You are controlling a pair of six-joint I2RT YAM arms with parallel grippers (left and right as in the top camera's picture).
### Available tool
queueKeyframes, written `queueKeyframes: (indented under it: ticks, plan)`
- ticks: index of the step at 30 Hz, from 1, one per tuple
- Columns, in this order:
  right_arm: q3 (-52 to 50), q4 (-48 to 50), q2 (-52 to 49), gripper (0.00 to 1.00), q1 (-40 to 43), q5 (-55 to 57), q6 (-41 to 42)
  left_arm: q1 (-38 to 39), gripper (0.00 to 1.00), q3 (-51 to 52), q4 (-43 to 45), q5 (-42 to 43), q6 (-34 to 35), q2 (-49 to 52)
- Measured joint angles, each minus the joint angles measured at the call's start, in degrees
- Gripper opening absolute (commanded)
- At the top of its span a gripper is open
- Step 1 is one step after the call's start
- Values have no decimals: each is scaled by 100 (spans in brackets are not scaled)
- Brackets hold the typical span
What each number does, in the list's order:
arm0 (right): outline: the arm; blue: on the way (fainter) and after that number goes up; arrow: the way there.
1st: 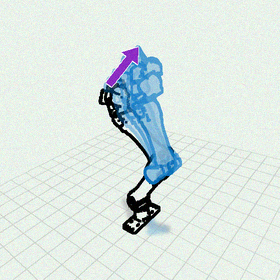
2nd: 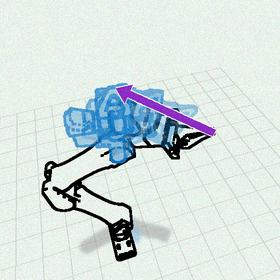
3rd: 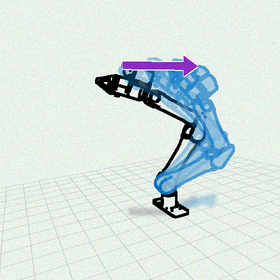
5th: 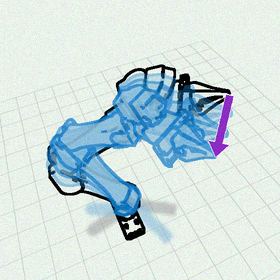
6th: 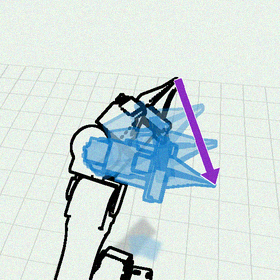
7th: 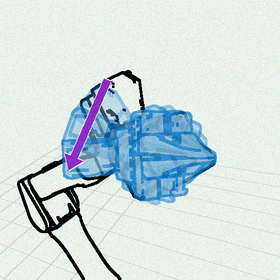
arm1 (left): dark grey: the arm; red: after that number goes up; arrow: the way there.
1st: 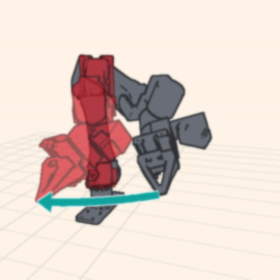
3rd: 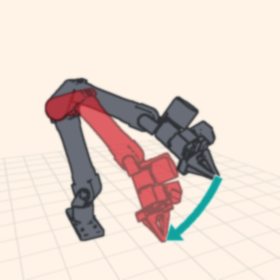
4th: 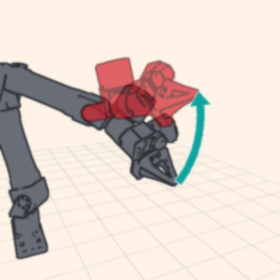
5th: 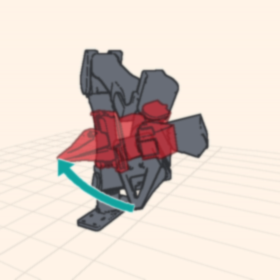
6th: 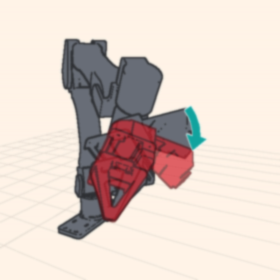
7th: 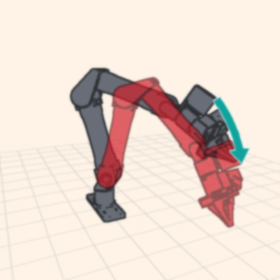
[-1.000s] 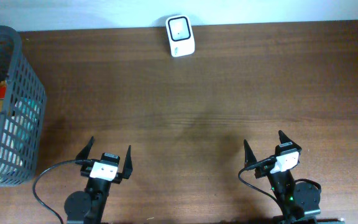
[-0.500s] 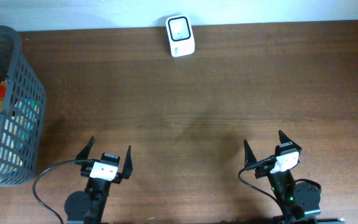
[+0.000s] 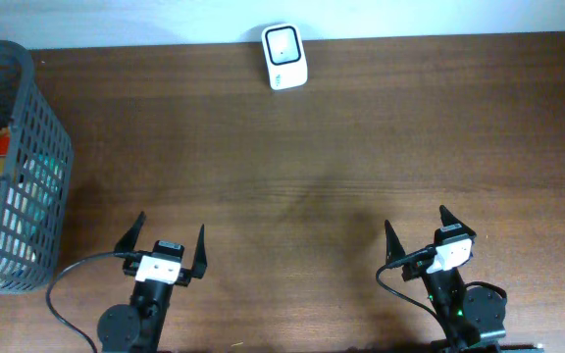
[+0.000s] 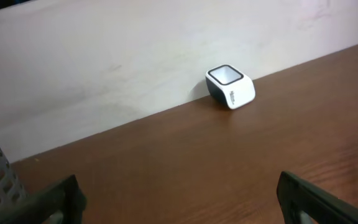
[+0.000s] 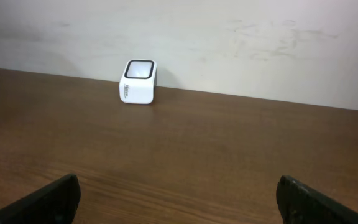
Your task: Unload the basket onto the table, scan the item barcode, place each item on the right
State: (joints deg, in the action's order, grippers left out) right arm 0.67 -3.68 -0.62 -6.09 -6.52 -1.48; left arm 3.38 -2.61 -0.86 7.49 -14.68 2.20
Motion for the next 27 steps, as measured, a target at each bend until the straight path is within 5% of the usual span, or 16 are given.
queueKeyframes:
  ticks: [11,21,27]
  plan:
    - [2,-9,0,99,0,44,-4,0,99,-3027,-1158,0,229,2667]
    - [0,-13,4,99,0,61,-2,7,99,-8168,-5344,2,254,6968]
    - [0,-13,4,99,0,61,-2,-9,99,-8432,-4981,260,428,8273]
